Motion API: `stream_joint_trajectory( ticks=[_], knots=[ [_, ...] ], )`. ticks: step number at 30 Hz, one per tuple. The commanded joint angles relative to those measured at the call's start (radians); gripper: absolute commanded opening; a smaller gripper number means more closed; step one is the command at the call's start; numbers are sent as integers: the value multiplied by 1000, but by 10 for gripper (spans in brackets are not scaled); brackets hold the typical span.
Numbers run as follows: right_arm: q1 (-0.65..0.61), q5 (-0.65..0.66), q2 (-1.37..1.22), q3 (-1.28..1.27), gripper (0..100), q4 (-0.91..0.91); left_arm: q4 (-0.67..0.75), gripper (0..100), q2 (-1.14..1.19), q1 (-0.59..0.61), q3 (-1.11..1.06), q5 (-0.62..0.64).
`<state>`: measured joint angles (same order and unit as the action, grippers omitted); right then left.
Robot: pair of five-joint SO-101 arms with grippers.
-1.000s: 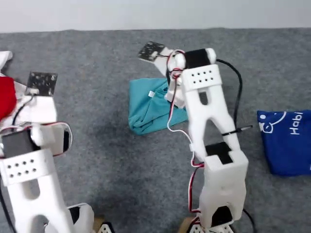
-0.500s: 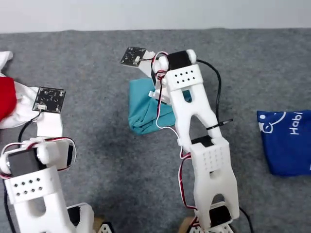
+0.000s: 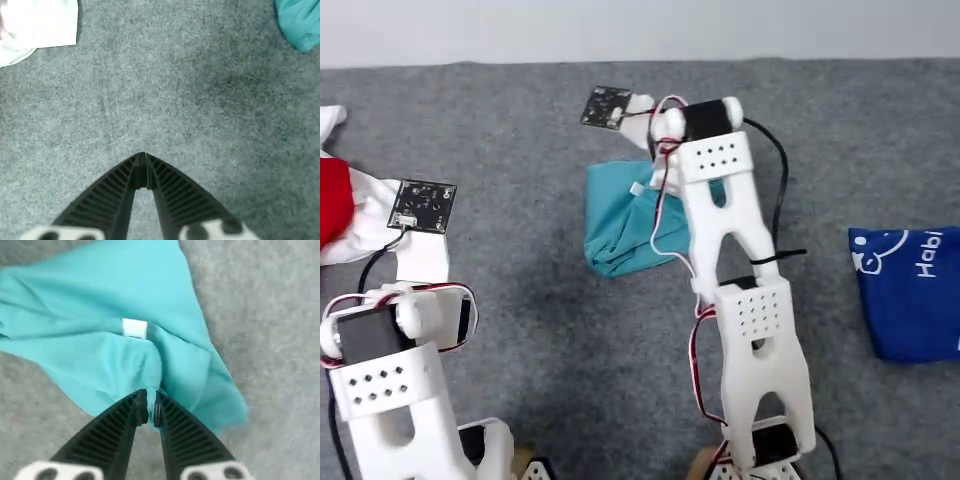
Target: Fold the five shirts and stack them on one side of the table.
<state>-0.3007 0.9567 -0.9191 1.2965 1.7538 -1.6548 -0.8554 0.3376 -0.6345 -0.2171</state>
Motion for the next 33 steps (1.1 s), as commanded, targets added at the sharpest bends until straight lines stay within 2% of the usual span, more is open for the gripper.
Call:
stream_joint_trajectory(
  ticks=[1,6,13,16,30,33],
  knots=[
    [42,14,50,32,10,39,17,3,-15,3,5,-6],
    [48,14,159,-104,10,41,40,3,-14,2,5,-6],
    [67,17,381,-509,10,35,60,4,-14,2,7,-5],
    [93,63,407,-629,10,33,64,4,-14,2,5,-5],
    [248,121,274,-666,18,-22,64,4,-14,2,7,-5],
    [257,121,265,-664,82,-22,64,4,-14,2,7,-6]
  ],
)
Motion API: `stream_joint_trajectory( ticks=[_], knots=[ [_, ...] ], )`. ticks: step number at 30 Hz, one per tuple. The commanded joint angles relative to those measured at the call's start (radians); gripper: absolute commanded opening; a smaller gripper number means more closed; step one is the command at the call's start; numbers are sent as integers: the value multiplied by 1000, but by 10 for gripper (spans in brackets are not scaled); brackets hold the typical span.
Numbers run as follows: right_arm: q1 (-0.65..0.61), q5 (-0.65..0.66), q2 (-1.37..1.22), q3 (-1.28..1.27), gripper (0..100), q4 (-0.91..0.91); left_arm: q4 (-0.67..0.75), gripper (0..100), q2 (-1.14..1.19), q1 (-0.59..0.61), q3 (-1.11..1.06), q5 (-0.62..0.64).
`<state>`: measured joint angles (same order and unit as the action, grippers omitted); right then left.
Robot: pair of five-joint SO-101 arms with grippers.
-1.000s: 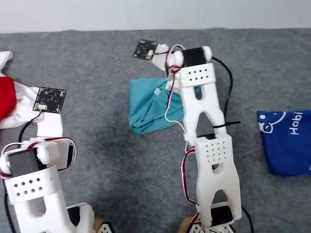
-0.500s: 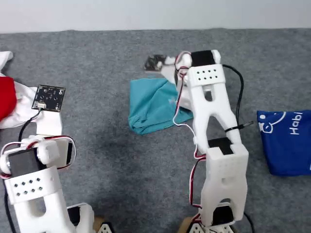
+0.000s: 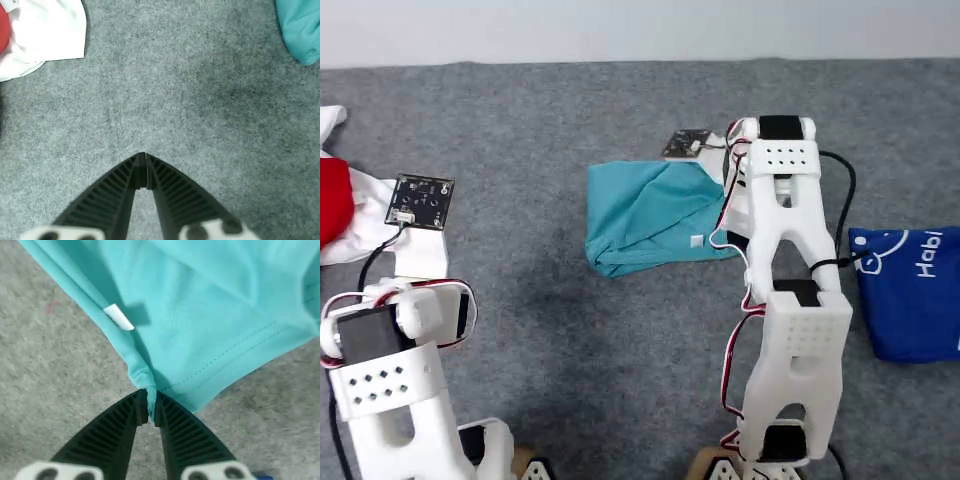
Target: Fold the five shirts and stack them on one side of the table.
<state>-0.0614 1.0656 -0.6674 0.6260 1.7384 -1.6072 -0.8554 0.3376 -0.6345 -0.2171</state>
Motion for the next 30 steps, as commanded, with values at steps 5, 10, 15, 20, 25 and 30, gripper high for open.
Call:
stream_joint_trajectory(
  ticks=[5,10,15,20,25,30],
  knots=[
    [8,9,70,9,211,-4,17,4,-14,2,5,-6],
    [-58,5,182,9,215,16,17,4,-14,2,5,-6],
    [-182,-83,209,9,121,12,18,4,-14,2,5,-6],
    [-229,-152,168,9,16,-177,18,4,-14,2,5,-6],
    [-229,-259,113,9,132,-387,18,4,-14,2,5,-32],
    [-236,-296,53,9,216,-478,17,4,-14,5,5,-40]
  ],
)
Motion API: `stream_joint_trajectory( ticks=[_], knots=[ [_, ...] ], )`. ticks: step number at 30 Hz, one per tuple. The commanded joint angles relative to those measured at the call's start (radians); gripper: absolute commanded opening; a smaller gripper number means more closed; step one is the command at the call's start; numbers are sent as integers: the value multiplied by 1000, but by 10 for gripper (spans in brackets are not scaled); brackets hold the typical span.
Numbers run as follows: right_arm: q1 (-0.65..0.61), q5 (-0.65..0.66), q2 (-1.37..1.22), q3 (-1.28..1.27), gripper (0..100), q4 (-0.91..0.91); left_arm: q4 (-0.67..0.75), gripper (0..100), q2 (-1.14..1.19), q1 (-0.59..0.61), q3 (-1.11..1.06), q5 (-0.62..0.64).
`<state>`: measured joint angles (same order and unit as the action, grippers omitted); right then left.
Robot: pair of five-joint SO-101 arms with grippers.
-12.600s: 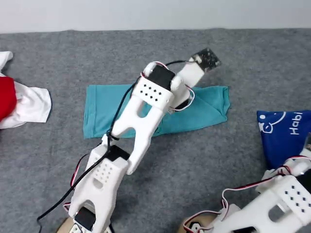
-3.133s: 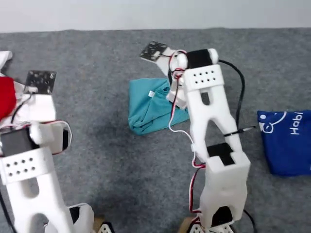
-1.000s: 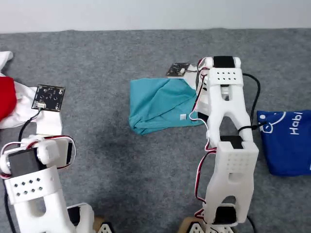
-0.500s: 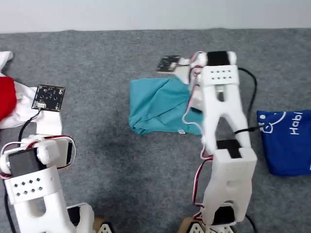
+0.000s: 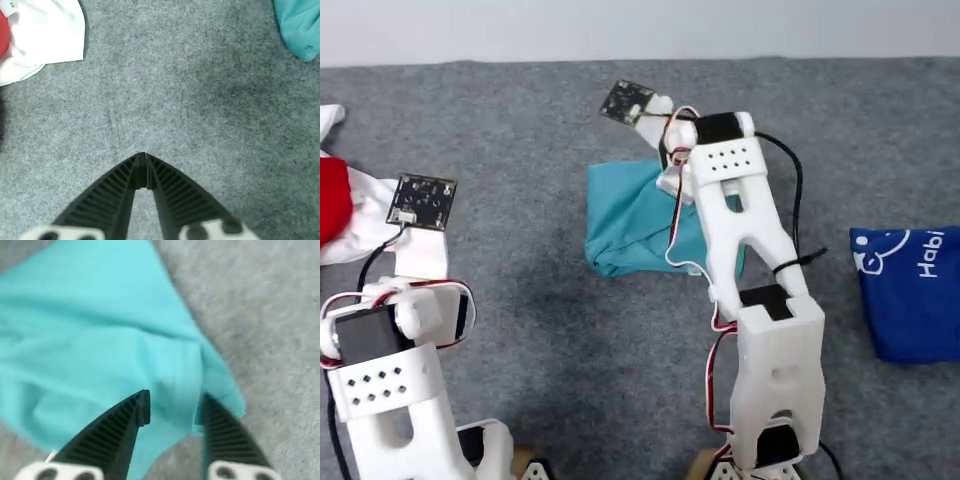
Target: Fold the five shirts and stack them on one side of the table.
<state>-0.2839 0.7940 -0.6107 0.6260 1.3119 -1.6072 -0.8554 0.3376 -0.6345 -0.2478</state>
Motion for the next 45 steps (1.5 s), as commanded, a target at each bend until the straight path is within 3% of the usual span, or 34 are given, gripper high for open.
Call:
stream_joint_trajectory(
  ticks=[1,8,12,17,26,36,42,45],
  knots=[
    [-13,-23,-19,9,207,-67,17,4,-14,5,5,-9],
    [-5,-21,-130,9,157,-133,17,4,-14,5,4,-8],
    [-5,8,-124,11,4,-125,12,4,-14,5,4,-8],
    [-4,169,-45,11,11,-87,15,4,-14,3,4,-6],
    [41,256,73,11,11,166,17,4,-14,3,4,-5],
    [113,262,77,9,10,440,32,4,-14,2,4,-6],
    [148,262,50,3,17,447,46,4,-14,0,4,-8],
    [165,258,16,9,89,446,44,4,-14,0,4,-8]
  ],
)
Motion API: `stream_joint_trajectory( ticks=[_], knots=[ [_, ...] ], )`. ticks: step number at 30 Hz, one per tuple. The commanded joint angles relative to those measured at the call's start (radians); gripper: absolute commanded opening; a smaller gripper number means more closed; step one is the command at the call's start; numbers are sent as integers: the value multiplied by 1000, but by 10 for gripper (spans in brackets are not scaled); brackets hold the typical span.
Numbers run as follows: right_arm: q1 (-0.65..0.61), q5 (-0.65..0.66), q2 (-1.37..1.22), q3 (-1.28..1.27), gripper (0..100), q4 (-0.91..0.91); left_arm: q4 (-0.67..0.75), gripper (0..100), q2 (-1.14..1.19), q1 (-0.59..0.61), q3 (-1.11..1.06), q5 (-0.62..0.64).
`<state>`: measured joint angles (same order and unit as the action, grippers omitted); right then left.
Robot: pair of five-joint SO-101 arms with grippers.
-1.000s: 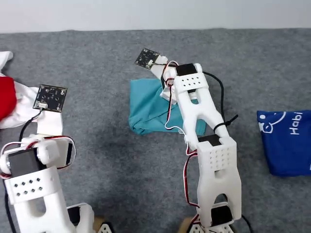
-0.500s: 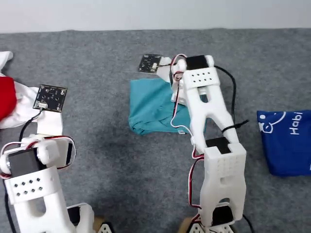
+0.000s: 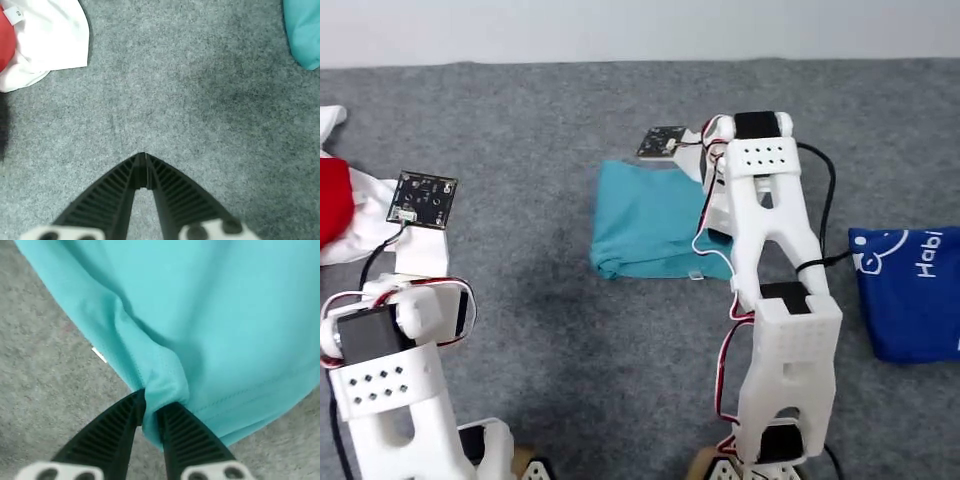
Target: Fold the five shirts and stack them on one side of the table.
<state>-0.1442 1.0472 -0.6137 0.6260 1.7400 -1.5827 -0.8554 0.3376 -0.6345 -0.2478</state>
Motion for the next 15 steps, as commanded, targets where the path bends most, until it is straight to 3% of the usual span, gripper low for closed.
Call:
stream_joint_trajectory(
  ticks=[1,5,10,15],
  knots=[
    [30,5,16,9,131,16,20,4,-14,0,4,-8],
    [7,3,61,11,249,12,15,4,-14,0,4,-8],
    [-56,-2,185,11,248,13,17,4,-14,0,-7,-8],
    [-133,-106,193,11,214,5,17,4,-14,0,-24,-8]
  ],
)
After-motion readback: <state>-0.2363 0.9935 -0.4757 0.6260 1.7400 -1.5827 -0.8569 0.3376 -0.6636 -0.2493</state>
